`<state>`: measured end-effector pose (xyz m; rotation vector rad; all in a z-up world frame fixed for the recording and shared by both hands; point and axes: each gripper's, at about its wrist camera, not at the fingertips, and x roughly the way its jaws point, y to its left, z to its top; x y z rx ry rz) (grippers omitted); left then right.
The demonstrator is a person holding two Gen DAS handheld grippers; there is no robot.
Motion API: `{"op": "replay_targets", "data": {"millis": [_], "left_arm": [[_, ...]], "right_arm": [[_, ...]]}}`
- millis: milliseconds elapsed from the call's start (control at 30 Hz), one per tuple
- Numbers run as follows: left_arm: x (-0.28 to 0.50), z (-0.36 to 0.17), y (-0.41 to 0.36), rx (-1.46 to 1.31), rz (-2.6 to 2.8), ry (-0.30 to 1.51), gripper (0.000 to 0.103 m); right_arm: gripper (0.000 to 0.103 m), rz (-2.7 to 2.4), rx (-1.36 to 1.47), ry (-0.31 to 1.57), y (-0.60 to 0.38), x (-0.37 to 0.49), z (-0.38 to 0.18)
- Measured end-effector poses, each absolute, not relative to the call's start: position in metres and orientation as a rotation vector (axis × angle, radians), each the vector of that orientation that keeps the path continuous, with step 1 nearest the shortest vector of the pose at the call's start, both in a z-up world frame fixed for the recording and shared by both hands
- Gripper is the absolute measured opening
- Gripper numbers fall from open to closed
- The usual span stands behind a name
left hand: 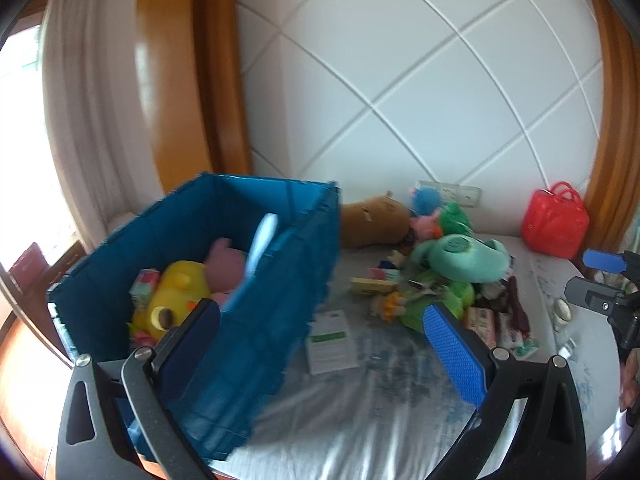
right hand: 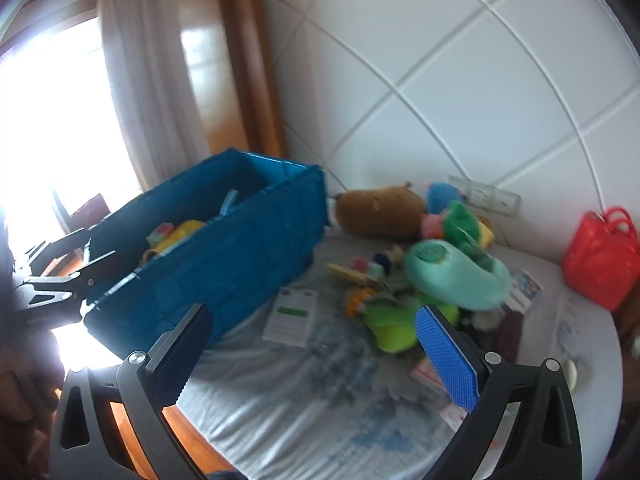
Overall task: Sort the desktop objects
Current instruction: 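Move both tools back from the crate toward the table pile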
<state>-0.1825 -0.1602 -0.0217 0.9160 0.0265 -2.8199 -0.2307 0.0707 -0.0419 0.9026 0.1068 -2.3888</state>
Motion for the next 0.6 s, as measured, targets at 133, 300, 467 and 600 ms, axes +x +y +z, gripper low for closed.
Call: {"op": "replay_targets", "data": {"millis": [133, 300, 467, 600], "left_arm": [[-0.200, -0.038, -0.134, 0.978, -2.872, 0.012, 0.103], [-0.230, -0.067, -0.106, 1.056, -2.951, -0.010, 0.103], [-0.260, -0.101, -0.082, 1.145, -3.017, -0.039, 0.103], [-0.282, -0.128, -0.064, 1.216, -3.059, -0.070, 0.103]], "right_arm": [[0.102, -2.450, 0.959, 0.103, 0.105, -0.231, -0.055], [0.102, -2.531, 1.046, 0.098, 0.138, -0.236, -0.073], [0.102, -2.595, 1.150, 0.092, 0.164, -0.243, -0.093], [0.102, -2.641, 1.211, 0.055, 0.186, -0.247, -0.113]]}}
